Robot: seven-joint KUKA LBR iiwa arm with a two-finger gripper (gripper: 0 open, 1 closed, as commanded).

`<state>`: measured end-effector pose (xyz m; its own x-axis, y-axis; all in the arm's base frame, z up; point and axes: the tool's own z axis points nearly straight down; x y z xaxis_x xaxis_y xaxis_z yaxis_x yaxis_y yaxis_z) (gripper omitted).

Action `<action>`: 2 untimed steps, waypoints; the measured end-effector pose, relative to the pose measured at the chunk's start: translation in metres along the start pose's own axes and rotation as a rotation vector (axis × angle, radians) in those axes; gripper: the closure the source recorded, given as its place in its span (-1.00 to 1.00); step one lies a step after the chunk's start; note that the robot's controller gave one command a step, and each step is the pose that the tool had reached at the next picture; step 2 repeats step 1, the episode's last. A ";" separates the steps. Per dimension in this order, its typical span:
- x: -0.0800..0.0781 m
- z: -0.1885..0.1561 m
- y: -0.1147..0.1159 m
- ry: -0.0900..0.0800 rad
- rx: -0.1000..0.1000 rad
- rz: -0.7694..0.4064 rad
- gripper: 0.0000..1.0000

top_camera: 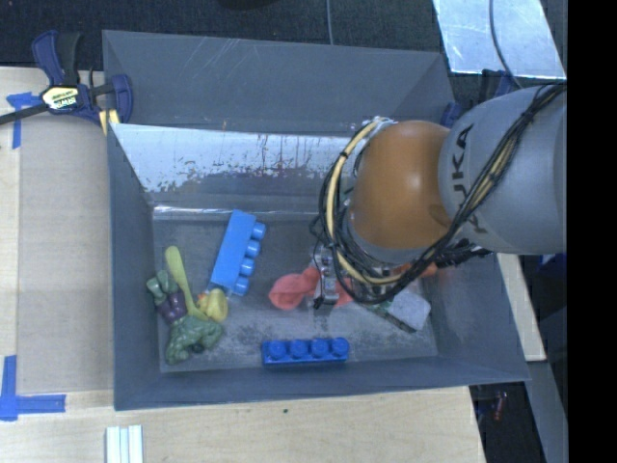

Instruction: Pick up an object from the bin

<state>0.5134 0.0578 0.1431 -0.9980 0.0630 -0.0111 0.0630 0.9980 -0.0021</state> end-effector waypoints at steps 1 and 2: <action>-0.007 -0.076 -0.004 0.003 0.000 0.001 1.00; -0.007 -0.076 -0.004 0.003 0.000 0.001 1.00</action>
Offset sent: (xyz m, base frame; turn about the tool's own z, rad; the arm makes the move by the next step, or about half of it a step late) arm -0.0078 -0.0214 0.1267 -0.0068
